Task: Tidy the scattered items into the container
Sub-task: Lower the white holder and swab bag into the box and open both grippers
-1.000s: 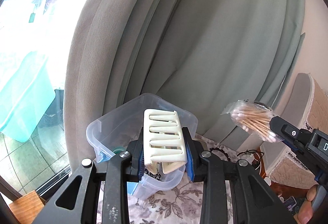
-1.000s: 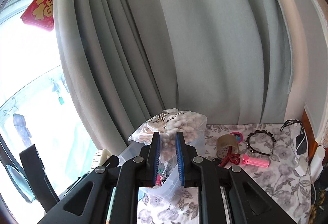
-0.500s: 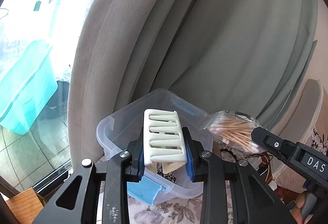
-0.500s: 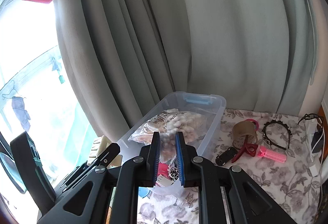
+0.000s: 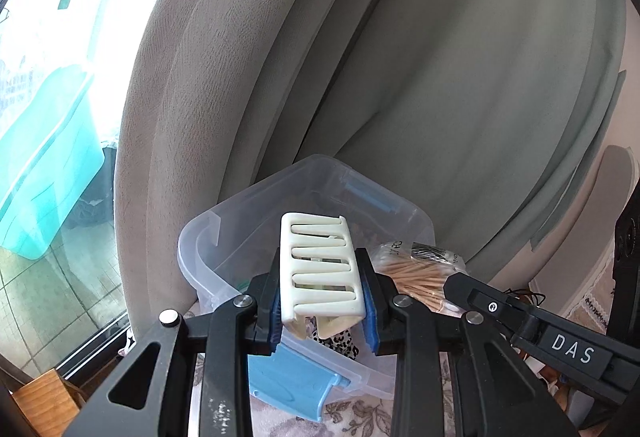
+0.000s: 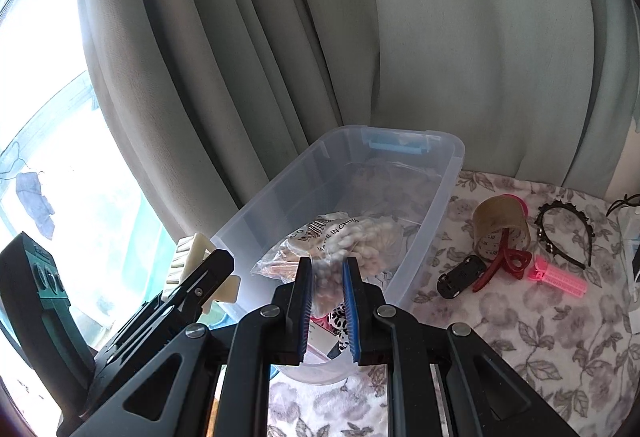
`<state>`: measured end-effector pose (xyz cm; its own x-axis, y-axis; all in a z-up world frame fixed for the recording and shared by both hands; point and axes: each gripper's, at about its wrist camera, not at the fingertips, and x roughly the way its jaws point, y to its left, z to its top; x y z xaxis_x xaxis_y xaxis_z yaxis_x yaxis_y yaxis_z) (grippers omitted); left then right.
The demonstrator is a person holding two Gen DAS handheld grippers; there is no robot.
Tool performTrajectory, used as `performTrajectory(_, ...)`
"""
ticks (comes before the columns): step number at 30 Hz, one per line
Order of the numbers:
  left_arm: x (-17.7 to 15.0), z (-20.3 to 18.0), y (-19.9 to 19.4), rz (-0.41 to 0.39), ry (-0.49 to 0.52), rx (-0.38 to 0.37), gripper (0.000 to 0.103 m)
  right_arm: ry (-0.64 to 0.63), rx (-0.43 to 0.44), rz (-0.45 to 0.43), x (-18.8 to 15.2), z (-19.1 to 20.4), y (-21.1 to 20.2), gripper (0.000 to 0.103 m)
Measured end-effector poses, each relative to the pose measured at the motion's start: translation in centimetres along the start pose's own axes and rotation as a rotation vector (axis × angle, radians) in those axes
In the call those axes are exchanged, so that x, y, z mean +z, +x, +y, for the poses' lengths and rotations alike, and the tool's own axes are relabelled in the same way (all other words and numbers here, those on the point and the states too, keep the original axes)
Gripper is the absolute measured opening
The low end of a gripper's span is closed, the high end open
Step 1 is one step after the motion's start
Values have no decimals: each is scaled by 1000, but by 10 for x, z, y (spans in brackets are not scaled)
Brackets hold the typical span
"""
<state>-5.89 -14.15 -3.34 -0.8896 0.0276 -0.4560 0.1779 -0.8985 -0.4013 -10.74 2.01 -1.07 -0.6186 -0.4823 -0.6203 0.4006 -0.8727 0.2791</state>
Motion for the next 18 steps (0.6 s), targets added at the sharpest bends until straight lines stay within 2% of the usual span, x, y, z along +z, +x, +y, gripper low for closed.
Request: performTrajectory(18,-3,11,29,51,-5,7,32,25,5,75,-8,-8,25,16)
